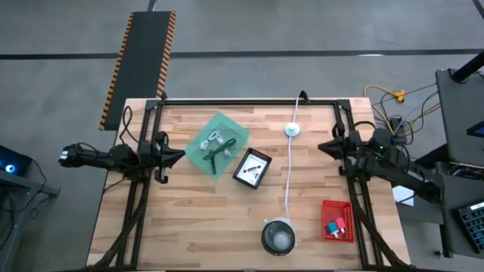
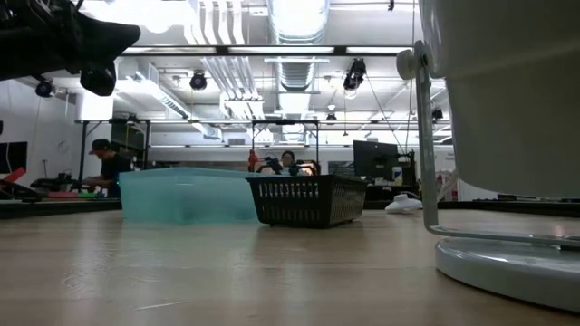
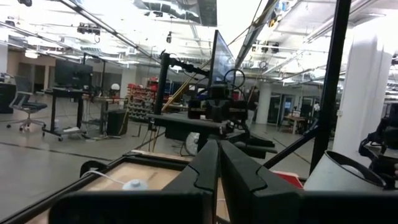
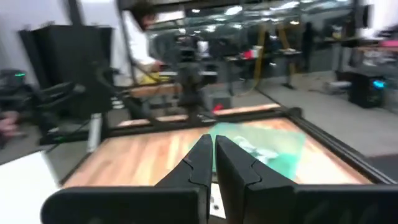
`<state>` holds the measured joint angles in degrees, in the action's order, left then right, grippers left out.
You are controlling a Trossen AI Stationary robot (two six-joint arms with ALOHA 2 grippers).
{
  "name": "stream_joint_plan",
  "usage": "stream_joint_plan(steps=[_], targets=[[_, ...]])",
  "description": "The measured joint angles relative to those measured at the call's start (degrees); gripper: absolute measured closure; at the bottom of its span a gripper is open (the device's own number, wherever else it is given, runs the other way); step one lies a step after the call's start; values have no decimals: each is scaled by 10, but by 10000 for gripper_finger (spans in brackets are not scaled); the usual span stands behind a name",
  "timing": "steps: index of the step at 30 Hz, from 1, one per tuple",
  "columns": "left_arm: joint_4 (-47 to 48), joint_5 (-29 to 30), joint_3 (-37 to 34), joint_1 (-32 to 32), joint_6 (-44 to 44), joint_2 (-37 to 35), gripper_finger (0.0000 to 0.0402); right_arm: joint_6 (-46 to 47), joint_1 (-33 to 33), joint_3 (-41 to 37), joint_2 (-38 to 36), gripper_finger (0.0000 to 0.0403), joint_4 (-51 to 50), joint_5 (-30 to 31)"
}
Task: Pick and place items into bin
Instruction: Return to Home Position
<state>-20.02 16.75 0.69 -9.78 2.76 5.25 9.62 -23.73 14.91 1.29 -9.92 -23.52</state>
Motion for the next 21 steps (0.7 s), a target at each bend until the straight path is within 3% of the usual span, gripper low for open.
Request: stream_joint_plan(steps=[4,8,11,16,21], targets=[[0,0,0,0,0,0,402,-5,7,-21,14,395,34,66],[0,0,0,0,0,-2,402,7,9,-63,24,395,162,127],[1,0,0,0,0,-1,402,33,10,-103,34,395,239,129],[0,0,0,0,2,-1,402,48,32,-129,29,395,230,103],[0,0,0,0,14,-1,402,43,72,-94,28,395,158,102]])
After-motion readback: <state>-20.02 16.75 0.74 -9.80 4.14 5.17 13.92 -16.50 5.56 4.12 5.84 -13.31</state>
